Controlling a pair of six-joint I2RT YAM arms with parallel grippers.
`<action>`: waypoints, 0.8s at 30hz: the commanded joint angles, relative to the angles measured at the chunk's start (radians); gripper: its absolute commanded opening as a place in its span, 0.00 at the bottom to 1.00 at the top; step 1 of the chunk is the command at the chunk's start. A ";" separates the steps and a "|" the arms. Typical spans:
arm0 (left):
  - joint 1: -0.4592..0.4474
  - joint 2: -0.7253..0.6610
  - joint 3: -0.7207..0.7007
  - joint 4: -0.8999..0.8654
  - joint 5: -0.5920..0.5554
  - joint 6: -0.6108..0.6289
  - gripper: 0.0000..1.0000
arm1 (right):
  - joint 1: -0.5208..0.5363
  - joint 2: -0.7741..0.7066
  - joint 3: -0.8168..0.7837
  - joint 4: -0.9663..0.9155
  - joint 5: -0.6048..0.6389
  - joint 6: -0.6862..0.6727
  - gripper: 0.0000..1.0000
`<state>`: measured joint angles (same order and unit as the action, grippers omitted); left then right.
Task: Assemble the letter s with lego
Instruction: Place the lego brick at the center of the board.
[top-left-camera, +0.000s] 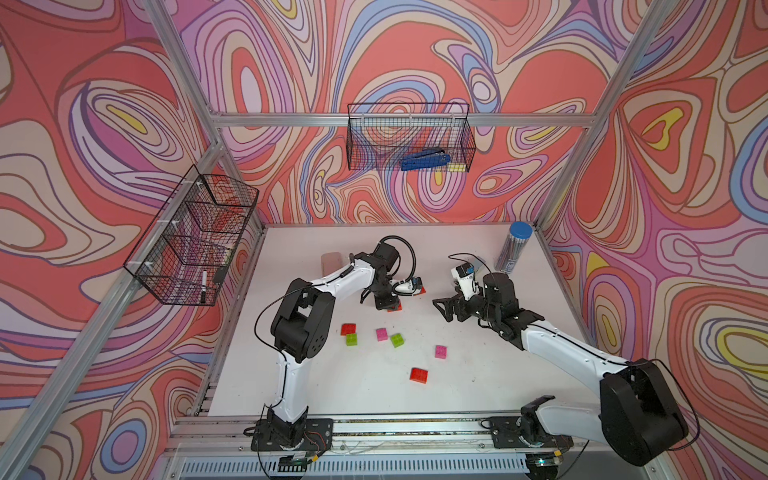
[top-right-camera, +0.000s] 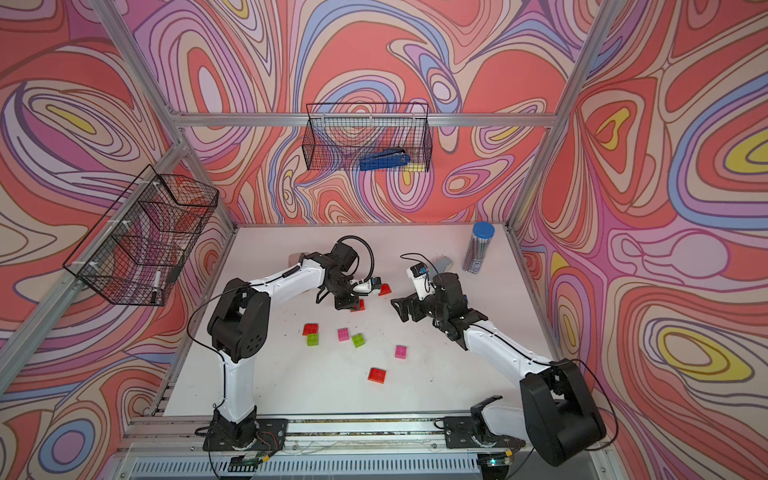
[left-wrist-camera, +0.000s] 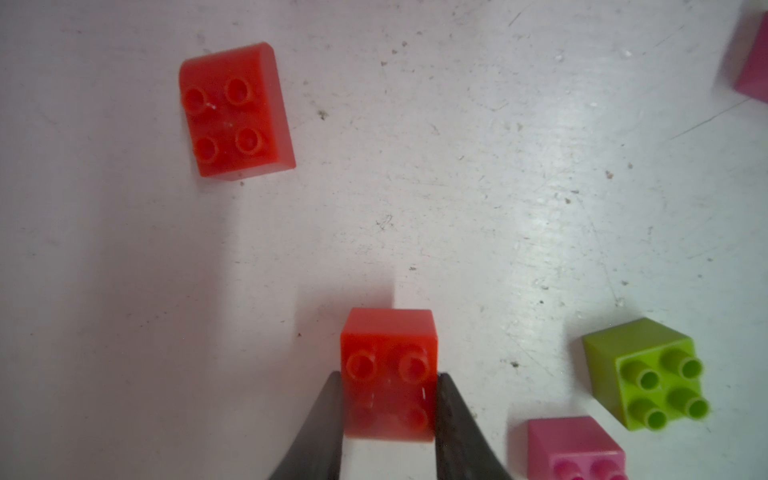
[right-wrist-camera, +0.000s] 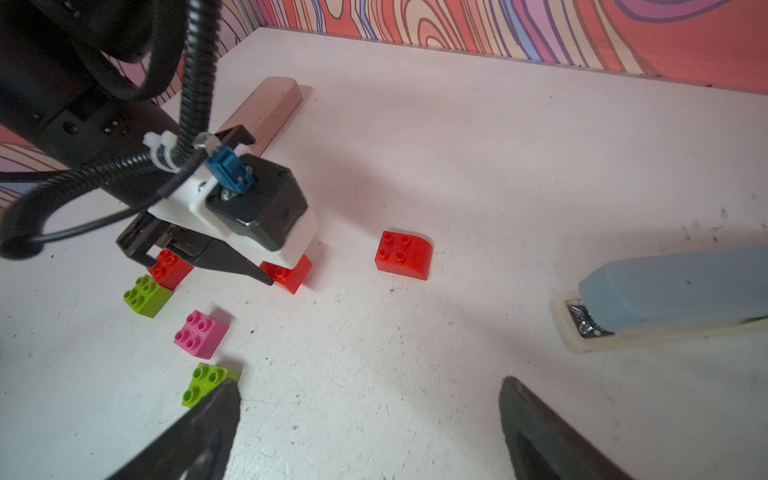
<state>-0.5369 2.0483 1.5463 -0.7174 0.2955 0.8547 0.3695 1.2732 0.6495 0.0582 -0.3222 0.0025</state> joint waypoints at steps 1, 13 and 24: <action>-0.006 0.037 0.034 -0.065 0.011 0.079 0.28 | 0.007 -0.019 -0.022 -0.011 0.017 -0.014 0.98; -0.010 0.076 0.046 -0.060 -0.033 0.092 0.30 | 0.008 -0.017 -0.028 -0.021 0.010 -0.015 0.99; -0.009 0.048 0.059 -0.067 -0.013 0.046 0.53 | 0.008 -0.040 -0.021 -0.045 0.007 -0.016 0.98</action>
<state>-0.5426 2.1036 1.5757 -0.7418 0.2649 0.9051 0.3695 1.2617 0.6338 0.0284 -0.3176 -0.0063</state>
